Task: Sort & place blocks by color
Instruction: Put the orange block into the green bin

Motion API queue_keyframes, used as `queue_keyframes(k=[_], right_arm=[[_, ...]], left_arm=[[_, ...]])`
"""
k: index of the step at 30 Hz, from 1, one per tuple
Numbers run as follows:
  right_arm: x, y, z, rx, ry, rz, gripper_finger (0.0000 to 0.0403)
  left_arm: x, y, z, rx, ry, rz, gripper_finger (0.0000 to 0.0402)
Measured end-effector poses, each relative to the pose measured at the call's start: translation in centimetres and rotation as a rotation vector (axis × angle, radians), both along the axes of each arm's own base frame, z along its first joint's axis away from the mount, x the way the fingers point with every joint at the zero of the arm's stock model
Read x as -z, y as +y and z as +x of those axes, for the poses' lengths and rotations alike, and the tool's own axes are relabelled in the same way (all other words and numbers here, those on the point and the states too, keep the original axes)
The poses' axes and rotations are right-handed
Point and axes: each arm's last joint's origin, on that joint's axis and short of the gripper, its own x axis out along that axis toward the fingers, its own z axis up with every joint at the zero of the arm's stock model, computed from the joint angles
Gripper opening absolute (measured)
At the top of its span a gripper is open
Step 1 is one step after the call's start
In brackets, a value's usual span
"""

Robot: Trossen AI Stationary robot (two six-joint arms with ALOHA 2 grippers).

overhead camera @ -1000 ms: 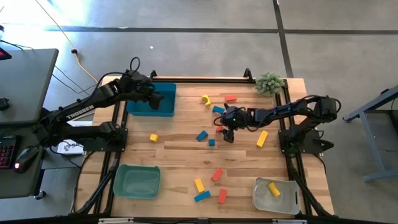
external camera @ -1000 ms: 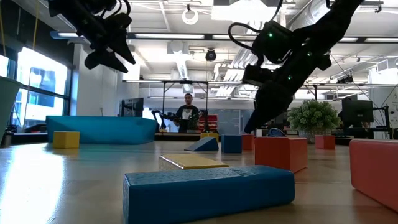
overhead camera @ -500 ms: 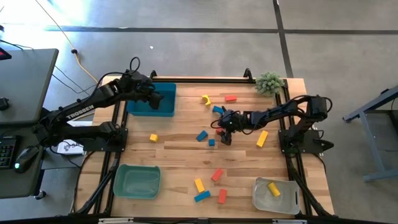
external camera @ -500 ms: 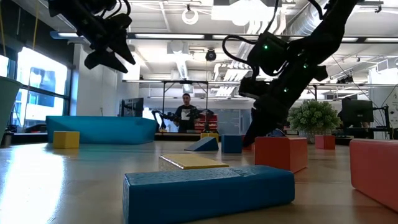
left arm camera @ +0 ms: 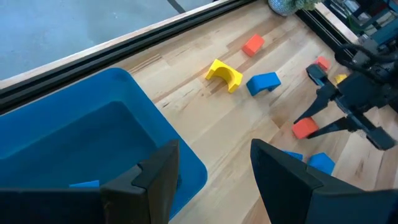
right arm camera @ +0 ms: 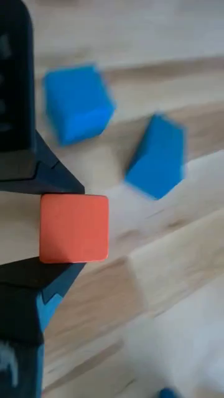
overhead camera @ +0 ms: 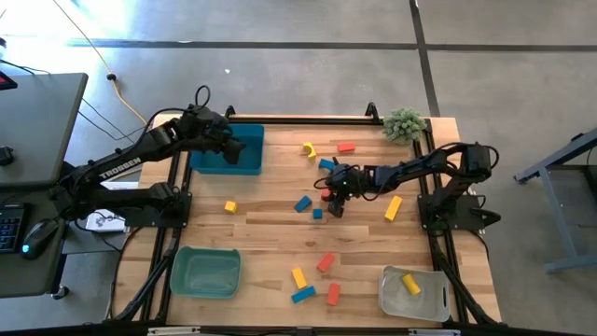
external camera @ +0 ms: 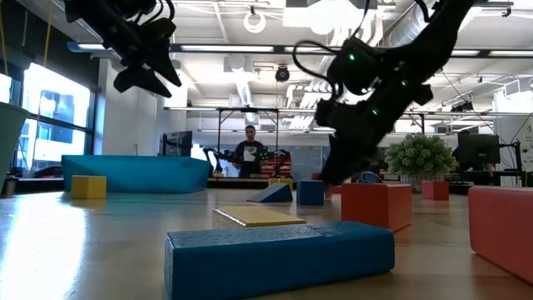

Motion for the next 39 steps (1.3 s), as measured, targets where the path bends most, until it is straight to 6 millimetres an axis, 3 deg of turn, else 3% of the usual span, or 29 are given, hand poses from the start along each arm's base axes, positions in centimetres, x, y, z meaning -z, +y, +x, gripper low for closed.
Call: queue_keyframes(k=[6,12,20,39], right_arm=[[-3.4,0.8,2.5,-0.025,-0.023,-0.004,0.0102],[-8.4,2.0,5.2,-0.064,-0.069,-0.044,0.0102],[-13.7,3.8,7.1,-0.043,-0.140,-0.185,0.0102],[-16.6,11.1,8.1,-0.073,-0.222,-0.507,0.0102]], left_arm=[[0.0,-0.2,0.2,0.078,-0.035,-0.032,0.0186],[-0.1,-0.9,0.7,0.212,-0.115,-0.119,0.0186],[-0.3,-2.1,1.7,0.132,-0.207,-0.309,0.0186],[-2.1,-6.4,5.4,0.309,-0.402,-0.377,0.0186]])
